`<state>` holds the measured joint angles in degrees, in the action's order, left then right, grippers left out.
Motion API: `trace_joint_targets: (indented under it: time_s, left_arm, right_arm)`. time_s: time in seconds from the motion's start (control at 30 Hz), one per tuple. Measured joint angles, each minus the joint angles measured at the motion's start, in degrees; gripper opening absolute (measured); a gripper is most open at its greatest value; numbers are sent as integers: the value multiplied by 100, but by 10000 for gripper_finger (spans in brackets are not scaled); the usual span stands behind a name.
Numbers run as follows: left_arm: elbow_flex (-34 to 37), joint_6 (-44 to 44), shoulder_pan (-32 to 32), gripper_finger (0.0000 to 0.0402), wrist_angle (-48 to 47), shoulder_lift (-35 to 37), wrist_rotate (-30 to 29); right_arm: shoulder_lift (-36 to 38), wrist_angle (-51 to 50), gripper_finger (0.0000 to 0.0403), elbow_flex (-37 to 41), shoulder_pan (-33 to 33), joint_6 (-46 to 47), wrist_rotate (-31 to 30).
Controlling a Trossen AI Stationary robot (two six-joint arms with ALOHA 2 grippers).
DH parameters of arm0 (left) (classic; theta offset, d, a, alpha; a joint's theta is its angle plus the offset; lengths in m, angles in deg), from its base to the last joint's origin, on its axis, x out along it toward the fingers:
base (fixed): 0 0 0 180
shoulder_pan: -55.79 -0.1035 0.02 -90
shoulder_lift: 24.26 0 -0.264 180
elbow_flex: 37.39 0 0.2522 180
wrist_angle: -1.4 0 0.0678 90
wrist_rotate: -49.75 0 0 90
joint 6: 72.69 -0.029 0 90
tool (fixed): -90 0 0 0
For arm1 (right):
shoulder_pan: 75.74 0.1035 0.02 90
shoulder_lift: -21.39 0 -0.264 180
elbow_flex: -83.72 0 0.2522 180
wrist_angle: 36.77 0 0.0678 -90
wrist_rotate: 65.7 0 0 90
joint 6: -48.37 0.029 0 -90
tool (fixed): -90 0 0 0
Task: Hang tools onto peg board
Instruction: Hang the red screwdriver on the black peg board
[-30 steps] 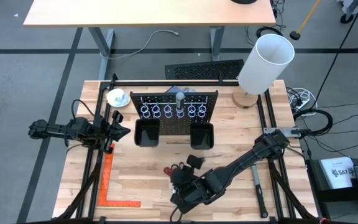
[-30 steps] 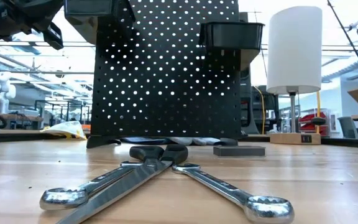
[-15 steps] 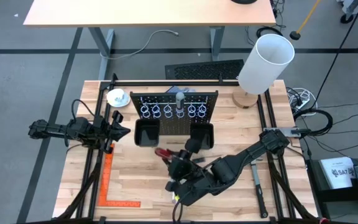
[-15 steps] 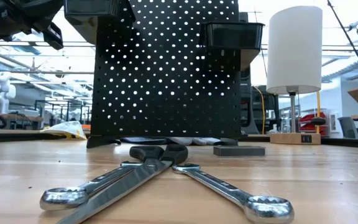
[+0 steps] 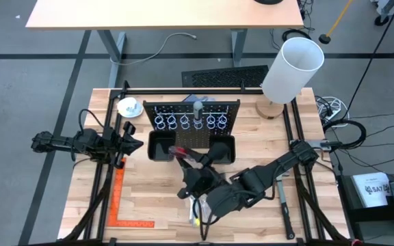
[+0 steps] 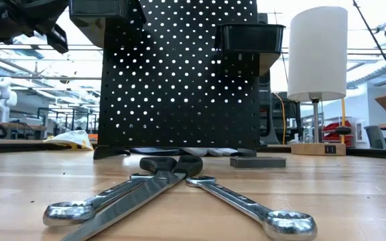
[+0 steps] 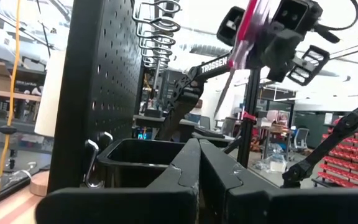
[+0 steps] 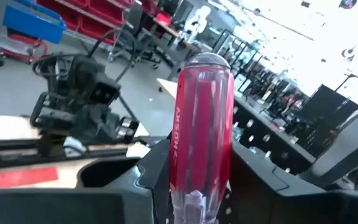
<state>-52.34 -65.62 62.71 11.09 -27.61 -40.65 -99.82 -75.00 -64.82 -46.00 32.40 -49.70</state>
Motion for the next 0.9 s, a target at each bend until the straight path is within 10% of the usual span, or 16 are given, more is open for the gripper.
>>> trace_joint_targets:
  time_s: [0.9]
  left_arm:
    - [0,0,1,7,1,0,-1]
  right_arm:
    - [949,1300,123,0,94,-1628,1694]
